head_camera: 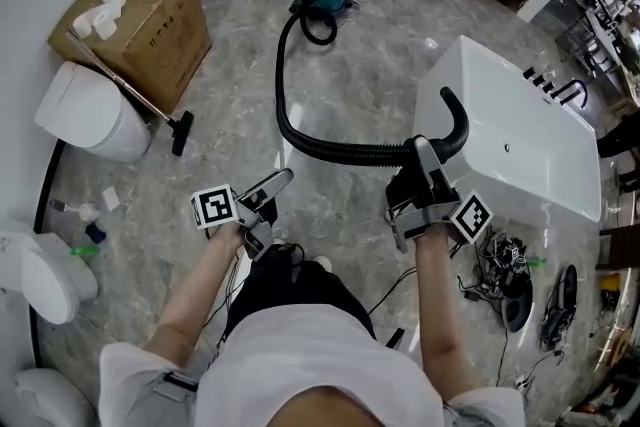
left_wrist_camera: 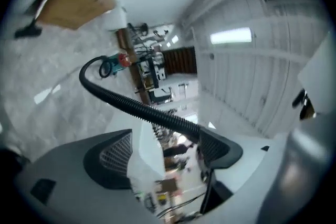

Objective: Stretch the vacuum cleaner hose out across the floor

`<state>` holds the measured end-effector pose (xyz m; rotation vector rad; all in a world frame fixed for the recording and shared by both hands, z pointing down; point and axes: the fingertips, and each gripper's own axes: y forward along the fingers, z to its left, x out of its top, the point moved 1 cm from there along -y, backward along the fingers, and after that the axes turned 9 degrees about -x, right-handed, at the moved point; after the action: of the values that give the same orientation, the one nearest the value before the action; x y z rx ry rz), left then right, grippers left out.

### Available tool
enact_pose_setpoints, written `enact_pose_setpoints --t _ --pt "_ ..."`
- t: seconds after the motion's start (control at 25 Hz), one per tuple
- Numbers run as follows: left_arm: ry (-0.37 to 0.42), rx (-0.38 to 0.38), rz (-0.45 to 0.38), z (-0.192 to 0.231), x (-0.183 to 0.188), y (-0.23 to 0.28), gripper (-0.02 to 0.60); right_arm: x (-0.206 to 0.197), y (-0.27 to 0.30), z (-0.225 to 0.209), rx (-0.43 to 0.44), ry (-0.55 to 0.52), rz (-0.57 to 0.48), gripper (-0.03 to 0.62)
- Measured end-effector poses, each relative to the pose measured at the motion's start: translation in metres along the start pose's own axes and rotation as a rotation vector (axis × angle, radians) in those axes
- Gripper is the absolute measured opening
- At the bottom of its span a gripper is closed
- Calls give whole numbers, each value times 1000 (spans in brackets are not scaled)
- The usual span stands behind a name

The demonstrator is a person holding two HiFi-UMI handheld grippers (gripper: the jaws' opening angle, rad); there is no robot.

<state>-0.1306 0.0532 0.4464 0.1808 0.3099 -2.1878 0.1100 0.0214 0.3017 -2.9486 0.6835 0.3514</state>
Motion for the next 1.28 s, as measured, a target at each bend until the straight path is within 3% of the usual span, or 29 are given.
enact_pose_setpoints --t 0.08,0.2,0.28,0.4,0.68,0.76,0.84,1.0,1.08,1.12,1.24,1.28 --pt "-161 -94 -165 5 9 3 430 -3 -2 -1 23 104 5 232" --pt "-297 -248 -291 3 17 24 453 -15 -3 -1 43 201 33 232" --pt "-367 -367 -366 -4 24 36 453 -25 -5 0 51 216 57 231" --pt "-409 -519 -461 -12 45 44 451 -38 -14 1 54 185 100 230" --pt "-370 -580 -360 -34 51 88 432 -59 -46 9 98 147 181 227" --pt "-413 -578 -361 -35 46 96 250 -67 -60 9 98 167 184 227" --pt "-462 -602 -357 -38 37 98 225 -77 -76 4 95 208 170 225" --pt "-381 -670 -242 -53 4 97 231 -92 -109 1 106 241 118 222" --pt "-376 -691 -182 -60 -20 98 362 -100 -123 -1 97 202 115 221" --pt "-377 -682 -162 -61 -34 100 386 -103 -132 -3 91 192 119 221" --pt "-369 -649 -141 -68 -74 107 390 -104 -168 -12 79 195 140 221" --pt "-382 -637 -141 -69 -86 107 364 -104 -180 -16 77 196 148 221"
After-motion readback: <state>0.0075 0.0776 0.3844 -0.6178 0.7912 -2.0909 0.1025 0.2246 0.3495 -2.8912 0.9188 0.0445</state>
